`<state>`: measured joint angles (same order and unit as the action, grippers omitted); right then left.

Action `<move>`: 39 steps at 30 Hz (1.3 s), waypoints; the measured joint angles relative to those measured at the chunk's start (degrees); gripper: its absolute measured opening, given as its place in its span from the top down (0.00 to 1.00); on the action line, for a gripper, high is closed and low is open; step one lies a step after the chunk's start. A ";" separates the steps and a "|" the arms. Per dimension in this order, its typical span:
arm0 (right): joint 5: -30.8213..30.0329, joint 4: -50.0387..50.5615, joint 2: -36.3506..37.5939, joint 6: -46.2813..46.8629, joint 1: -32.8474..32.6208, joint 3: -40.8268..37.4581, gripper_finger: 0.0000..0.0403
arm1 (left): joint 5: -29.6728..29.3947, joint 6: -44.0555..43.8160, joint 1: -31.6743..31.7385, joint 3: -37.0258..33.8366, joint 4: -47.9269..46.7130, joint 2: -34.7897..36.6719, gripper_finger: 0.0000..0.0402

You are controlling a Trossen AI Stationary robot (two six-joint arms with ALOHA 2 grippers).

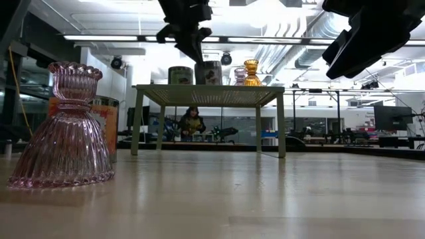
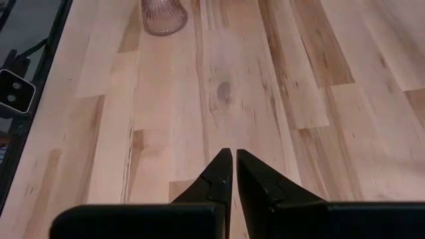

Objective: Pick & Place candle stick holders
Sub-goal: Put the bottom silver scented candle on the shelf

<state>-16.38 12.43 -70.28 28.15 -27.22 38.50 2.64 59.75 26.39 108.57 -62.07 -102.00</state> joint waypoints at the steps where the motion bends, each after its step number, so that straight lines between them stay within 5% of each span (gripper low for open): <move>1: -0.11 0.00 0.00 -0.04 0.00 0.00 0.96 | 0.03 0.03 0.37 0.00 0.01 -0.02 1.00; 39: -0.47 -0.26 0.00 0.55 -0.02 0.00 0.96 | -1.26 -1.52 2.08 -0.04 3.29 -0.28 0.97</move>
<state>-16.85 12.16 -70.28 28.71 -27.24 38.50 1.39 58.24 28.47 108.53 -58.78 -102.28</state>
